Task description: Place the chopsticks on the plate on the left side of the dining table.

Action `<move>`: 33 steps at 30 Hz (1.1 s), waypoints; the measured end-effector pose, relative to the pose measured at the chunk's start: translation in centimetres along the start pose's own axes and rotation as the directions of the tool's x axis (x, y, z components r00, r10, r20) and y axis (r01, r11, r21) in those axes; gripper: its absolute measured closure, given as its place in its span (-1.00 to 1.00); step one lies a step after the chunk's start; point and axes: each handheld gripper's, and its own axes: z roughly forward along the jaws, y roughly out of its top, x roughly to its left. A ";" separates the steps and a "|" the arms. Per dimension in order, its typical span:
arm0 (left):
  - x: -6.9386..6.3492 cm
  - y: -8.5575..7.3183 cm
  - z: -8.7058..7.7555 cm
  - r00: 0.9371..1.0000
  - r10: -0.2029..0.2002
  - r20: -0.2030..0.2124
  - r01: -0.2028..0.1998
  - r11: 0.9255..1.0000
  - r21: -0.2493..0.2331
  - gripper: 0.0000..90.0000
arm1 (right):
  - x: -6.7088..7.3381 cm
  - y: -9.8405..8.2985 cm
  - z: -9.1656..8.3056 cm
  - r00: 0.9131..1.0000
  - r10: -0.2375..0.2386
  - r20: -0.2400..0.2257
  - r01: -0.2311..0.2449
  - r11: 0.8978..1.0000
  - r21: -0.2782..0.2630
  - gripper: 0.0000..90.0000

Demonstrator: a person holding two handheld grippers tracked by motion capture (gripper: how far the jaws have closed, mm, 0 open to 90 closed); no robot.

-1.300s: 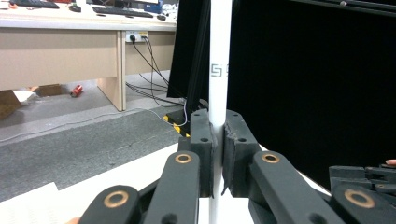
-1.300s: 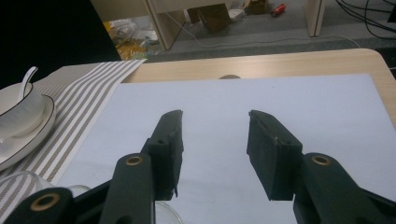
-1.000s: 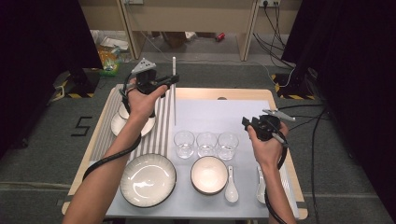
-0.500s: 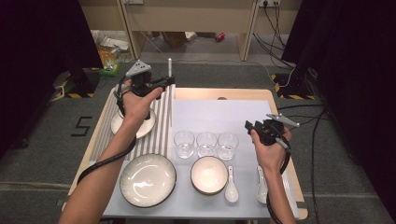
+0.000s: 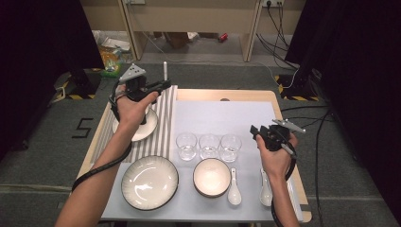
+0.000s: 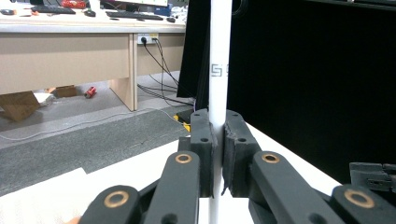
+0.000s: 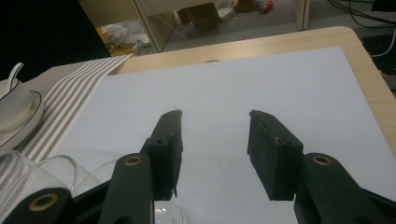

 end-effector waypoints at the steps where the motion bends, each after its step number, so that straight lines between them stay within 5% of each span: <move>1: 0.0 0.0 -0.1 1.000 0.001 0.000 -0.001 1.000 0.001 0.85 | 0.0 -0.1 -0.1 1.000 -0.005 0.004 0.005 1.000 0.002 0.23; 33: 0.5 -1.4 -2.4 1.000 0.000 -0.020 0.000 1.000 -0.004 0.85 | -0.4 -1.5 -0.4 1.000 0.005 0.009 -0.005 1.000 -0.008 0.22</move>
